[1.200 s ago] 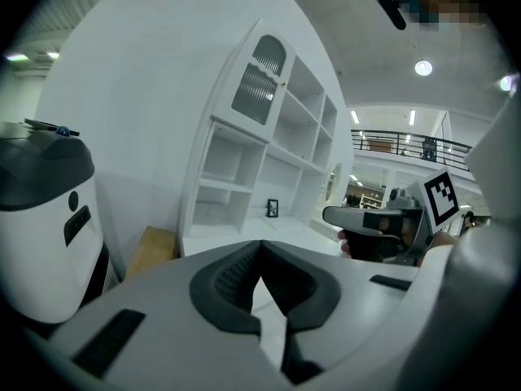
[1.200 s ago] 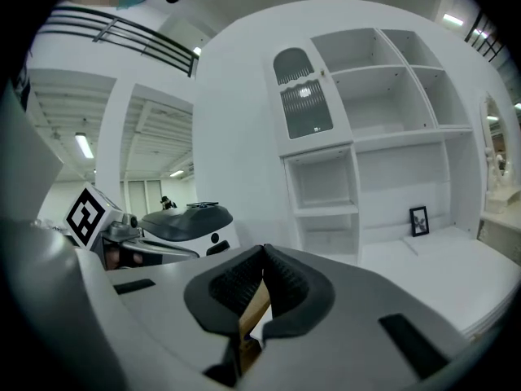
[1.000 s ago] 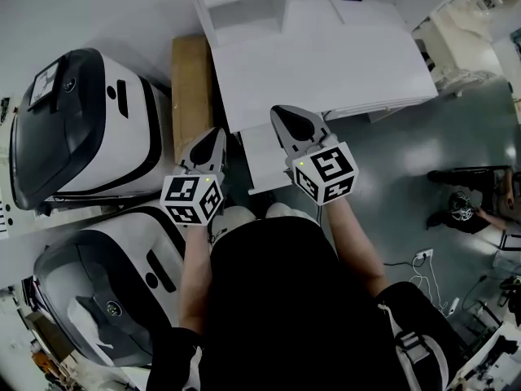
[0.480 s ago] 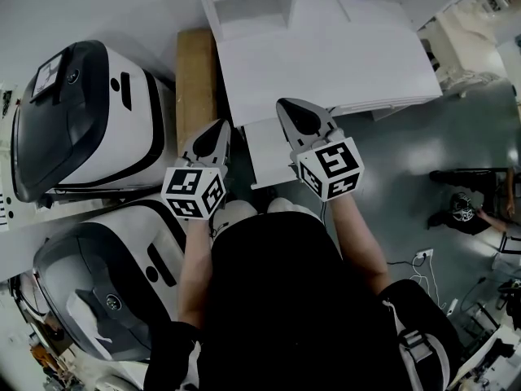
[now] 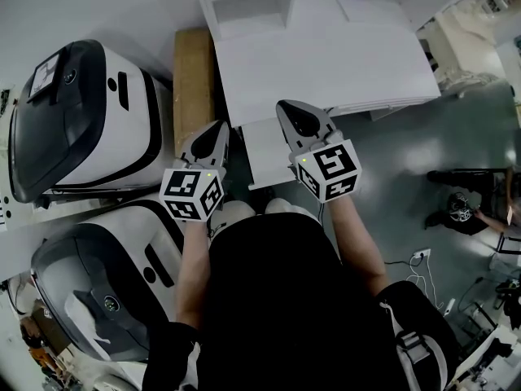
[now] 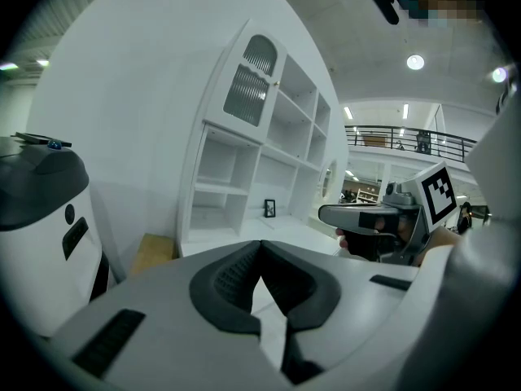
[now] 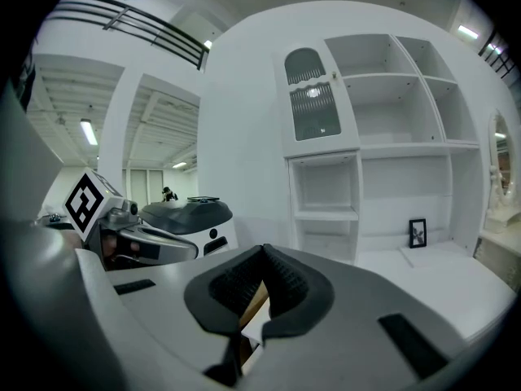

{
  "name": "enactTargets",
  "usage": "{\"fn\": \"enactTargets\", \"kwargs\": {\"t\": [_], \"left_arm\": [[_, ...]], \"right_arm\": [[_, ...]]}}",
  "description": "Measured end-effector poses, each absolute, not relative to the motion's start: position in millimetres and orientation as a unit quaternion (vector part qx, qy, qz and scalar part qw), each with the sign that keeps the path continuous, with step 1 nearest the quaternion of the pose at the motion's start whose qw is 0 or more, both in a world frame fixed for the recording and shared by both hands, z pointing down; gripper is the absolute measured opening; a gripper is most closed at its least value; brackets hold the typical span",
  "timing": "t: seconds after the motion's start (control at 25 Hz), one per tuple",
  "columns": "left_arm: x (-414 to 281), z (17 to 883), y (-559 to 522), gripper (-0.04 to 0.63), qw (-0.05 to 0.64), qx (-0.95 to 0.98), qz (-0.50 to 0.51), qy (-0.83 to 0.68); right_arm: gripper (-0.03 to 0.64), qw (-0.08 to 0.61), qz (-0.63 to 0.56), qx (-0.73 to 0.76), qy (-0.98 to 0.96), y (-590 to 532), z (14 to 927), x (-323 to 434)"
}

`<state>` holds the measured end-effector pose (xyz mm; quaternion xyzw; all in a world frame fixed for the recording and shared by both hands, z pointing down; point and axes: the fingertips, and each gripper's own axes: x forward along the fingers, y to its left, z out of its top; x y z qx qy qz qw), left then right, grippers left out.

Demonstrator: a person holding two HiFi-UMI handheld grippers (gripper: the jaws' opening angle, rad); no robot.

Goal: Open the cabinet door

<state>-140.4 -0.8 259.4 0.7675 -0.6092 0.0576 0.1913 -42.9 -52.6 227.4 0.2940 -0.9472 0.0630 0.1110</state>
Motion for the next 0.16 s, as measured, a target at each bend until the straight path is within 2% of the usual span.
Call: {"fn": "enactTargets", "kwargs": {"t": [0.16], "left_arm": [[-140.9,260.0,-2.6,0.021,0.191,0.768,0.057,-0.609]], "right_arm": [[0.014,0.114,0.057,0.295,-0.947,-53.9,227.3,-42.9]]}}
